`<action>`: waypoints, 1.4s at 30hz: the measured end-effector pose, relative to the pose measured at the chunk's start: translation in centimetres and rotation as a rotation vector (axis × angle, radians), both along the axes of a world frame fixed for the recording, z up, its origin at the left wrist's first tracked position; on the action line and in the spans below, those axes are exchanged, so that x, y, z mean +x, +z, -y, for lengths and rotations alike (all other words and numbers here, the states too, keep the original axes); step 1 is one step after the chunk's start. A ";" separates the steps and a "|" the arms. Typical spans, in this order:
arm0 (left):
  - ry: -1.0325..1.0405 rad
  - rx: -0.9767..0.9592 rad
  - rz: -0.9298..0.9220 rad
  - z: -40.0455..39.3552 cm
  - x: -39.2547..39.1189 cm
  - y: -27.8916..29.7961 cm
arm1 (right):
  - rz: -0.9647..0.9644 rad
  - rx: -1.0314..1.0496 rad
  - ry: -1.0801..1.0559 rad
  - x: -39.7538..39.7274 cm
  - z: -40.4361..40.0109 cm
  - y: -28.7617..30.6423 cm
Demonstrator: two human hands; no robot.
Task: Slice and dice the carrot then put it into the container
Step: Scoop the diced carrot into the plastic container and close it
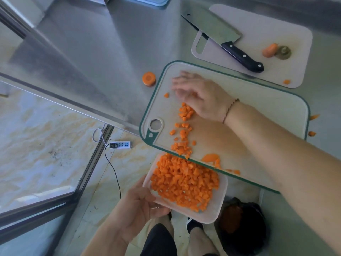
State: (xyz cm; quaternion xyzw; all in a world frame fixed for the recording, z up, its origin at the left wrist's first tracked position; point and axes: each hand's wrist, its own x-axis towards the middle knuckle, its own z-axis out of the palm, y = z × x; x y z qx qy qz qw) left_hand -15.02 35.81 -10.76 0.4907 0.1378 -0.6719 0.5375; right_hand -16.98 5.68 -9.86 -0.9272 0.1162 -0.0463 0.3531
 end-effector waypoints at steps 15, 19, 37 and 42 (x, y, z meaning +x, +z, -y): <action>0.020 -0.042 -0.066 0.1 0.4 0.1 | 0.168 0.354 0.118 -10.7 -10.0 0.4; 0.011 -0.047 -0.061 0.2 0.4 0.1 | 0.170 0.284 0.202 -11.9 -12.7 0.3; 0.047 -0.034 -0.037 0.3 0.3 0.5 | 0.059 -0.015 0.162 -8.4 -11.6 -0.3; 0.047 -0.055 -0.037 0.4 0.1 0.7 | 0.218 0.074 0.152 -12.4 -14.2 0.4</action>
